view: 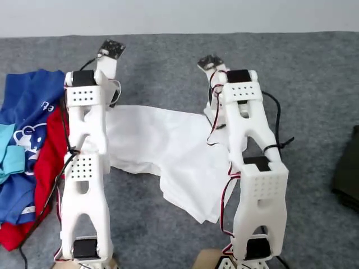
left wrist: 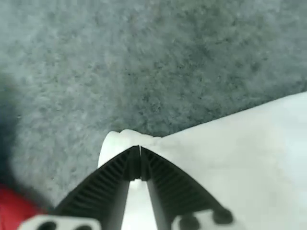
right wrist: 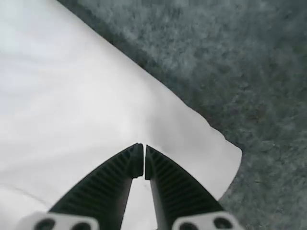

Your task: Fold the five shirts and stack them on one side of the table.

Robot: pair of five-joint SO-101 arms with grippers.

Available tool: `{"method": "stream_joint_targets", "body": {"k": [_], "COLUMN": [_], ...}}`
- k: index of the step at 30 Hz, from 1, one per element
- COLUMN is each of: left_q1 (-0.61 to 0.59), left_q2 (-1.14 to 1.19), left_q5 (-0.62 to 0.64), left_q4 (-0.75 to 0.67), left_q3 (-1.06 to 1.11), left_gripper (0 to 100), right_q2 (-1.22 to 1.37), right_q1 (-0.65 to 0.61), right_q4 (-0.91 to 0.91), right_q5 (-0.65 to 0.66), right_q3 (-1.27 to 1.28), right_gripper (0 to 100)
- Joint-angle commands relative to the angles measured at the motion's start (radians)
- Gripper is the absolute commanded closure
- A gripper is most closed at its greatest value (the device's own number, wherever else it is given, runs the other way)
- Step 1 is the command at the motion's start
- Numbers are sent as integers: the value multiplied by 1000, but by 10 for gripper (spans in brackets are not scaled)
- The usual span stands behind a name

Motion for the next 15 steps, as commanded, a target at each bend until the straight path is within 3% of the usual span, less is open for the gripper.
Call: {"method": "stream_joint_targets", "body": {"k": [1, 15], "left_q1": [2, -74], "left_q2": [0, 5], "left_q5": [-11, -12], "left_q4": [-37, -49], "left_q3": [-5, -5], "left_gripper": [996, 995], "right_q2": [10, 41], "right_q1": [4, 85], "right_q4": [-15, -36], "right_q5": [8, 66], "right_q3": [-51, -51], "right_gripper": [990, 990]}}
